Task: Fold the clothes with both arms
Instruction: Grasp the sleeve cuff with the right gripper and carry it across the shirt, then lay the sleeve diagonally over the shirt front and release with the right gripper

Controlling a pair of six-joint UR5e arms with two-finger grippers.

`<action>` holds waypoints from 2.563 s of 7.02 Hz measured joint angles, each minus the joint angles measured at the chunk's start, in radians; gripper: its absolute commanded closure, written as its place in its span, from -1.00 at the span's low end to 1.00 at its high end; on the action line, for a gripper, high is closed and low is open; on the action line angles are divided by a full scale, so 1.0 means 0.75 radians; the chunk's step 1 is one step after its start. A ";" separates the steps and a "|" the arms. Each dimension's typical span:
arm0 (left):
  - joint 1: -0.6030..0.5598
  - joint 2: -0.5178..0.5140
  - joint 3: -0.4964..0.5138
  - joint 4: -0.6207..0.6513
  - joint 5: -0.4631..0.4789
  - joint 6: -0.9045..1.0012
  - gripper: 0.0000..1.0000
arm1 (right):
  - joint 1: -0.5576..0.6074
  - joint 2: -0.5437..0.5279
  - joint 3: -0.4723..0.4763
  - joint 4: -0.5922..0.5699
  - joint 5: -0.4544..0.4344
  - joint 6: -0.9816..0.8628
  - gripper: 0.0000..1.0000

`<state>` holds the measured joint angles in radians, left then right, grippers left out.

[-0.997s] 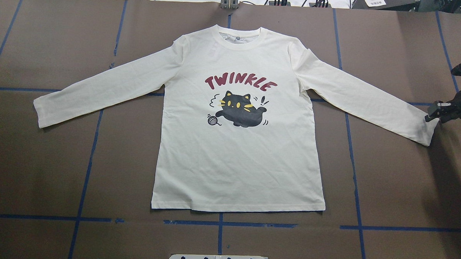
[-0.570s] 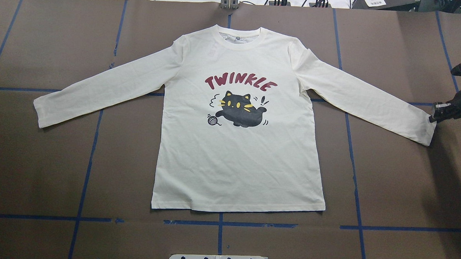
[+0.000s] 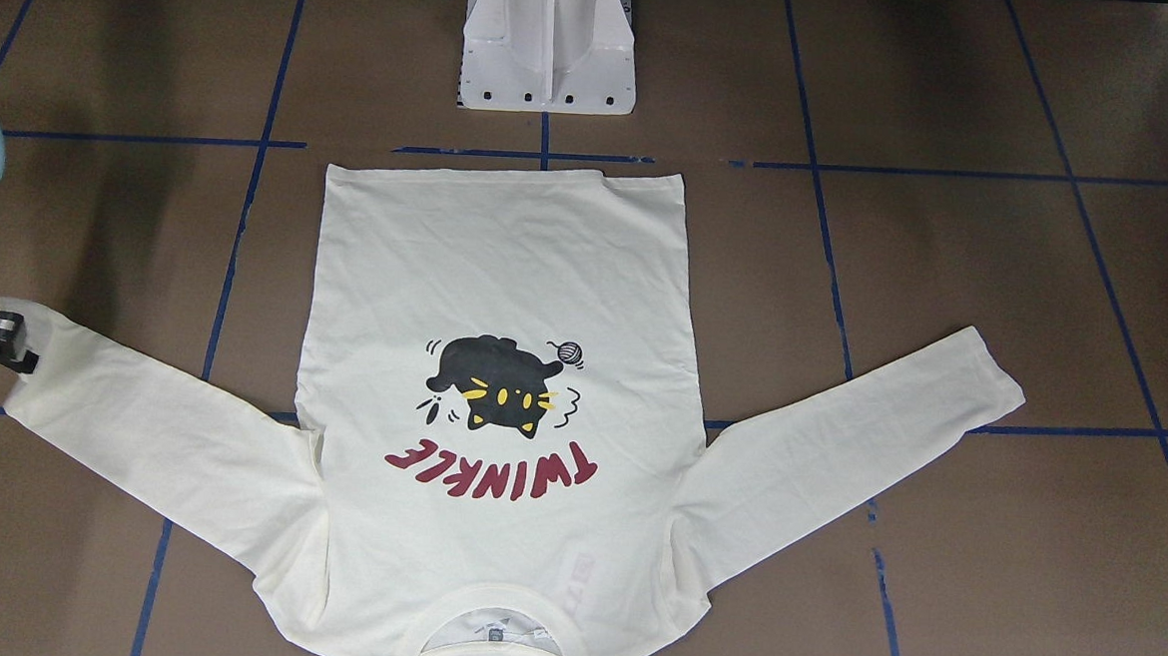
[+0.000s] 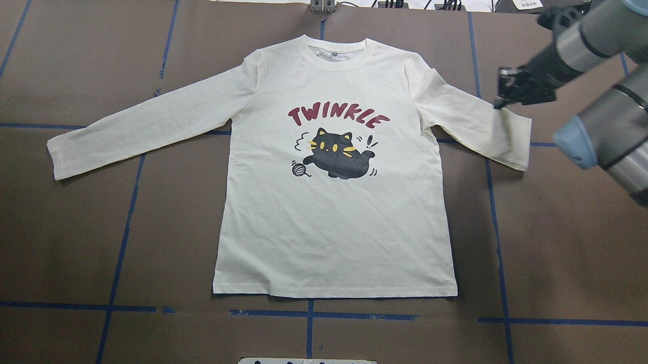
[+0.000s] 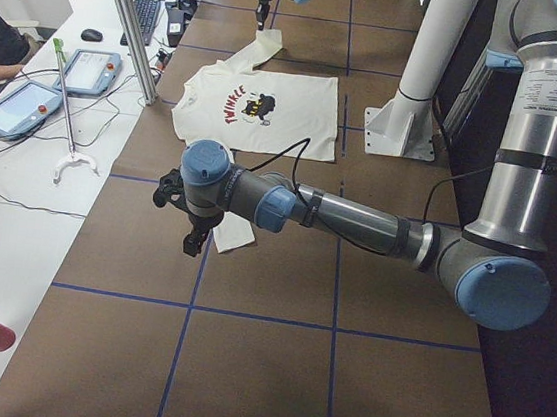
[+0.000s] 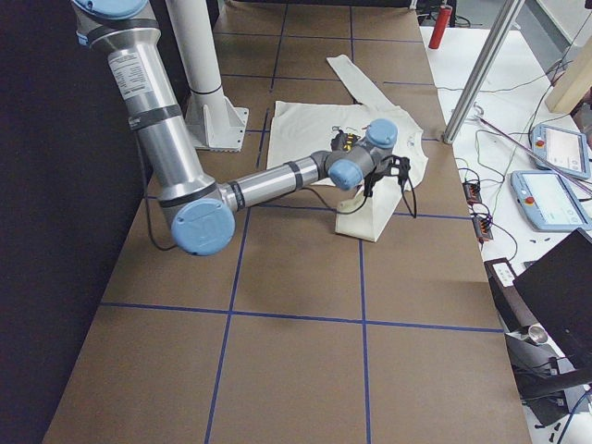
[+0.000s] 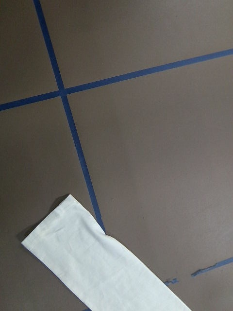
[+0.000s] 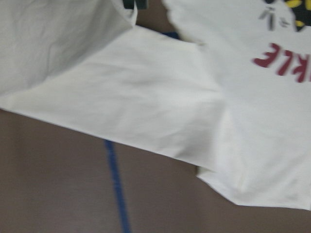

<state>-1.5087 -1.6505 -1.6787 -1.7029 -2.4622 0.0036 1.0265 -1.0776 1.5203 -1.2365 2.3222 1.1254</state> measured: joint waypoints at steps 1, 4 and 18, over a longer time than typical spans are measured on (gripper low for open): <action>0.000 0.002 0.002 -0.016 0.000 0.000 -1.00 | -0.096 0.230 -0.065 -0.039 -0.098 0.173 1.00; 0.001 0.002 -0.003 -0.028 -0.001 -0.005 -1.00 | -0.505 0.766 -0.497 0.171 -0.567 0.348 0.23; 0.627 -0.129 0.484 -0.693 0.369 -0.882 1.00 | -0.528 0.289 0.230 0.060 -0.761 0.564 -1.00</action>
<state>-1.0386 -1.7475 -1.3156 -2.2229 -2.1853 -0.6579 0.6305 -0.8608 1.6930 -1.1917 1.7516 1.5480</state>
